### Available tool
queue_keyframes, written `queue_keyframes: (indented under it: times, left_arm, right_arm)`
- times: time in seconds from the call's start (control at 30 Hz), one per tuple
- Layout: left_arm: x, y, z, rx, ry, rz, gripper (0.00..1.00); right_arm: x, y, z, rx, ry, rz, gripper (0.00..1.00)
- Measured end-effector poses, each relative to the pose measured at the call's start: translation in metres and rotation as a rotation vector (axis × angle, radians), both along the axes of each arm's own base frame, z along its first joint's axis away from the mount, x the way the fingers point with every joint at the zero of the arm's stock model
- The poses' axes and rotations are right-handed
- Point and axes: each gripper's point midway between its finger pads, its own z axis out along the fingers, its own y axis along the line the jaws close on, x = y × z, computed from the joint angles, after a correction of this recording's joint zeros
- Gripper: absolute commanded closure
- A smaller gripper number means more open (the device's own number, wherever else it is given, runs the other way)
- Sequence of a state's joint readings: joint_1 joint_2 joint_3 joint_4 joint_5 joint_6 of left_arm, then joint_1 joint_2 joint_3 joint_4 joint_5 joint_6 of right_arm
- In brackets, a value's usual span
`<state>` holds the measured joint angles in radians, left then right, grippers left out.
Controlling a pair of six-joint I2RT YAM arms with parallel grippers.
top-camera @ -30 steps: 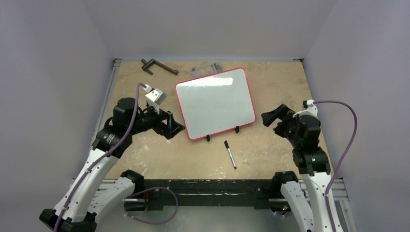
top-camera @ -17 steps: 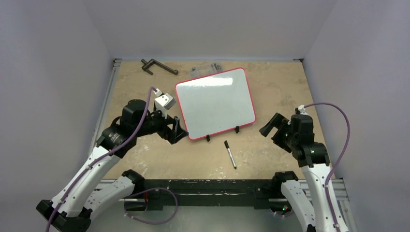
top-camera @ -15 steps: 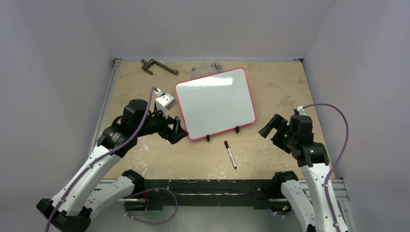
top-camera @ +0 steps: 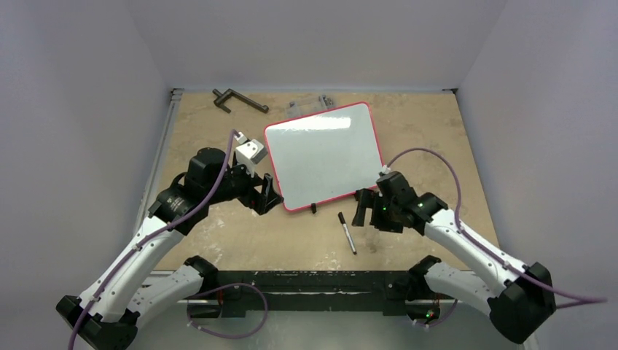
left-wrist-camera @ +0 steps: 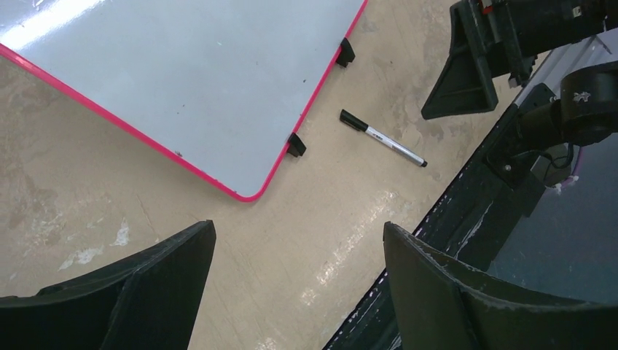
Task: Write a sentence on the whiteboard
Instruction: Pick up the whiteboard marker from the center of the board.
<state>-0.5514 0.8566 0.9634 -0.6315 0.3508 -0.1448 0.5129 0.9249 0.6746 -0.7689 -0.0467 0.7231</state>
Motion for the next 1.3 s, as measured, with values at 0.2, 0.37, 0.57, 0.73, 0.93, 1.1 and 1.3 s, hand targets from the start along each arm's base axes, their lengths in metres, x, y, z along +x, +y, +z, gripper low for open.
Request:
queue_keyframes:
  times: [0.2, 0.37, 0.57, 0.73, 0.93, 1.1, 1.3]
  left_arm:
    - [0.002, 0.002, -0.002, 0.014, -0.004, 0.009, 0.17]
    - [0.003, 0.003, -0.004, 0.022, 0.000, 0.015, 0.19]
    - [0.004, 0.004, -0.004, 0.026, -0.002, 0.024, 0.19]
    - [0.004, 0.004, -0.005, 0.030, -0.002, 0.024, 0.20]
    - [0.003, 0.005, -0.006, 0.037, 0.003, 0.027, 0.20]
    - [0.002, 0.004, -0.007, 0.041, 0.004, 0.024, 0.20]
    - [0.002, 0.004, -0.009, 0.049, 0.005, 0.025, 0.20]
  right_arm:
    - [-0.009, 0.039, -0.018, -0.071, -0.009, 0.171, 0.21]
    - [-0.022, 0.065, -0.032, -0.109, -0.021, 0.282, 0.29]
    - [-0.029, 0.077, -0.048, -0.152, -0.021, 0.325, 0.41]
    - [-0.029, 0.070, -0.059, -0.182, -0.026, 0.304, 0.49]
    - [-0.027, 0.061, -0.069, -0.213, -0.034, 0.281, 0.62]
    - [-0.027, 0.061, -0.077, -0.220, -0.028, 0.276, 0.78]
    - [-0.023, 0.067, -0.078, -0.204, -0.041, 0.271, 1.00]
